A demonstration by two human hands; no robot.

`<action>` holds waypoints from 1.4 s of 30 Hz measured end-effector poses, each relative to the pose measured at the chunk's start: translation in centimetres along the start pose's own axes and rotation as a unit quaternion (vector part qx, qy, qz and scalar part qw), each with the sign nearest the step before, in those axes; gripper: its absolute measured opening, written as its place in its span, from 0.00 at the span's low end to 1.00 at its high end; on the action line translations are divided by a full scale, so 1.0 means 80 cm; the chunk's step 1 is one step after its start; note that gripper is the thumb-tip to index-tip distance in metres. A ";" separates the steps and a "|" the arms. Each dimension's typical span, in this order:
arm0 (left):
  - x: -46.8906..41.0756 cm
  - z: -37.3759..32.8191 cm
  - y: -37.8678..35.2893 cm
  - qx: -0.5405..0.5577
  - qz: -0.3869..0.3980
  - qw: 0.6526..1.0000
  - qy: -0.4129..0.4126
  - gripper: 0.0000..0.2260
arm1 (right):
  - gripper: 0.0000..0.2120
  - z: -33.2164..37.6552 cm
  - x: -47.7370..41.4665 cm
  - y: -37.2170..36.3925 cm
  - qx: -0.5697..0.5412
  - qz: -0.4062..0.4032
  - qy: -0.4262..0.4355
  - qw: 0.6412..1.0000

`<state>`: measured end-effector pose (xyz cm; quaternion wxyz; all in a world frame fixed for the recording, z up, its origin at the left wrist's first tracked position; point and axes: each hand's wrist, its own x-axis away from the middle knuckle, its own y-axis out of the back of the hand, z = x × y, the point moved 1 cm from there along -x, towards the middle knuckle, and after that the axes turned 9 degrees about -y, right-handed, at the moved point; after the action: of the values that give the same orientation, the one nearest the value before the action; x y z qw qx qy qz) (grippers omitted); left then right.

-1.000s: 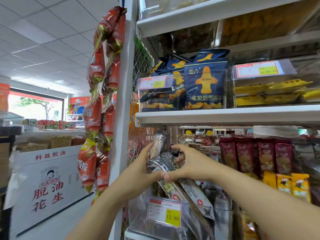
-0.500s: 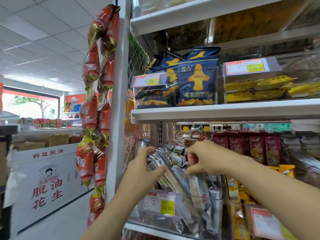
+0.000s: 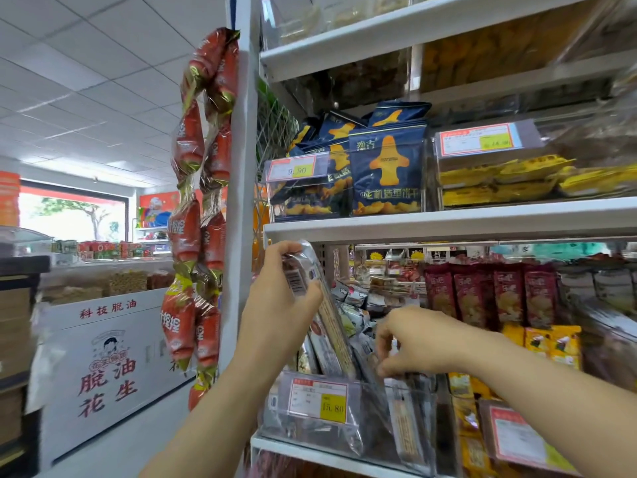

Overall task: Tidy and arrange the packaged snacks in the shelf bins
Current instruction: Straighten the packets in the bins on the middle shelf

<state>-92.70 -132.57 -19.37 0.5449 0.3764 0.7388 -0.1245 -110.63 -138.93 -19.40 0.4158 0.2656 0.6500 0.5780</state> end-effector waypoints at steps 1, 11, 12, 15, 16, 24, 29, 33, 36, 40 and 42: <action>0.000 0.000 -0.001 0.001 -0.001 1.000 -0.004 0.18 | 0.08 0.001 -0.001 -0.001 -0.004 -0.032 0.009 0.999; -0.004 0.008 -0.018 -0.010 0.067 0.997 0.030 0.18 | 0.13 0.004 -0.012 -0.014 0.032 -0.037 -0.009 0.999; -0.004 0.010 -0.018 -0.001 0.055 0.998 0.040 0.18 | 0.12 0.002 -0.013 -0.014 0.066 -0.054 -0.018 0.996; -0.006 0.017 -0.016 0.023 -0.002 0.998 0.060 0.17 | 0.14 -0.008 -0.014 -0.013 0.118 -0.032 -0.057 0.991; -0.005 0.018 -0.016 0.020 -0.008 0.998 0.060 0.17 | 0.15 -0.011 -0.014 -0.014 0.118 -0.020 -0.067 0.991; 0.001 0.024 -0.045 -0.002 0.128 0.989 0.078 0.20 | 0.16 0.001 -0.016 -0.015 -0.037 -0.096 -0.036 0.994; 0.001 0.049 -0.043 -0.058 0.191 0.977 0.080 0.23 | 0.32 0.012 -0.019 -0.019 -0.179 -0.032 -0.008 0.983; 0.003 0.058 -0.038 -0.018 0.263 0.958 0.115 0.26 | 0.37 0.022 -0.027 -0.023 -0.136 -0.027 -0.018 0.990; 0.008 0.064 -0.039 0.022 0.239 0.956 0.168 0.32 | 0.40 0.026 -0.036 -0.031 -0.124 0.015 -0.039 0.991; 0.007 0.068 -0.044 0.100 0.172 0.948 0.247 0.36 | 0.39 0.025 -0.044 -0.033 -0.145 0.020 -0.044 0.988; 0.006 0.065 -0.047 0.126 0.167 0.947 0.245 0.29 | 0.40 0.023 -0.045 -0.031 -0.154 0.017 -0.044 0.987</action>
<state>-91.63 -138.03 -22.56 0.3082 0.5792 0.7542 -0.0276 -106.90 -141.44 -20.95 0.4701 0.2351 0.5297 0.6657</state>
